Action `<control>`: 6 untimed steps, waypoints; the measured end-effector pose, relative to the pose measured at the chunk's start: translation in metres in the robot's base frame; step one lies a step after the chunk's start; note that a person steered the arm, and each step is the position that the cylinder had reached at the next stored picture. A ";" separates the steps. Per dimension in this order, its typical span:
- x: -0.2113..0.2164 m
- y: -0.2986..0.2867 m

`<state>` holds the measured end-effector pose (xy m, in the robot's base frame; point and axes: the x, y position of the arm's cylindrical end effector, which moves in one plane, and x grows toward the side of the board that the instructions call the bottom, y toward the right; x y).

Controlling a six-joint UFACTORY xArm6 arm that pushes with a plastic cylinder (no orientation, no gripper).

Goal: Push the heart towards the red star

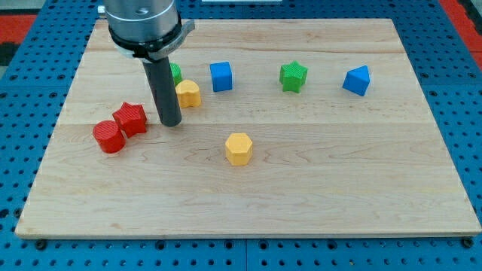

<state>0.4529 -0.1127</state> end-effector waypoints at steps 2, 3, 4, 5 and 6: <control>0.030 -0.082; 0.004 -0.085; 0.060 -0.046; 0.025 -0.002; 0.000 -0.021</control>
